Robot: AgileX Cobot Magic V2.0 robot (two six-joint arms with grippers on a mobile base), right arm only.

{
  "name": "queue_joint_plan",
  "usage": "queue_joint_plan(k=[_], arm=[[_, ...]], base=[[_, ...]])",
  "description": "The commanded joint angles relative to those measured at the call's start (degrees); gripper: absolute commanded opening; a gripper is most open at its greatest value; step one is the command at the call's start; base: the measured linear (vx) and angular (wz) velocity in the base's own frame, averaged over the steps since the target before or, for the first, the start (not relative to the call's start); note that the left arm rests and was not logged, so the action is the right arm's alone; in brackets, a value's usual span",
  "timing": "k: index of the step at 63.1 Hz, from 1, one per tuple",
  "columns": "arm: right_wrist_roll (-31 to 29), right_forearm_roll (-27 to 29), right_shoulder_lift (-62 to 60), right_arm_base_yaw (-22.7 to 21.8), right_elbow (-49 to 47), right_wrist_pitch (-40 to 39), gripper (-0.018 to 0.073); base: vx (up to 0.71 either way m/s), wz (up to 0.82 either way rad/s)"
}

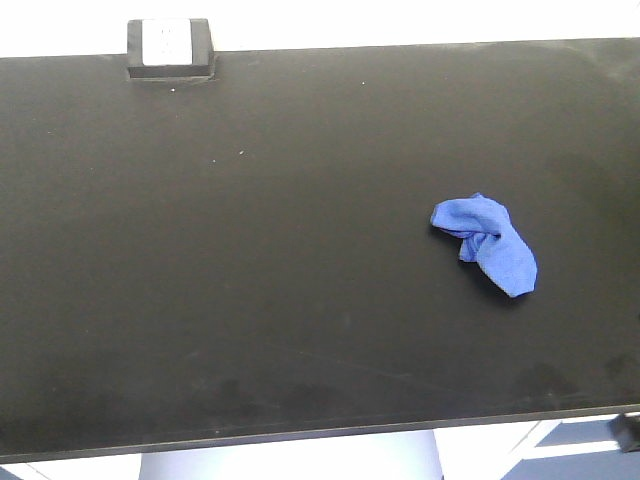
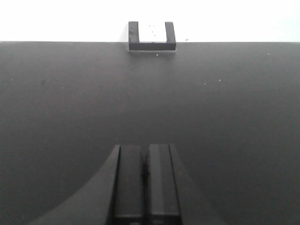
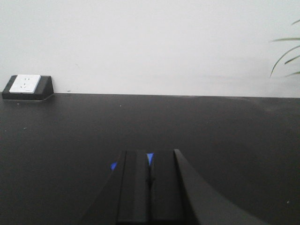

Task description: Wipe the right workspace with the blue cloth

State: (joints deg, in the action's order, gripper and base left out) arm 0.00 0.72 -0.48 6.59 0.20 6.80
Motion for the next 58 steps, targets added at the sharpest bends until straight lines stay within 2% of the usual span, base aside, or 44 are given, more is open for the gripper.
queue_joint_plan(k=[1,58], arm=[[0.31,-0.05,-0.03,-0.23,2.16,-9.50,-0.0008],[0.00,-0.01,-0.69,-0.23,2.65,-7.58,-0.0008]], base=[[0.00,0.00],[0.00,0.00]])
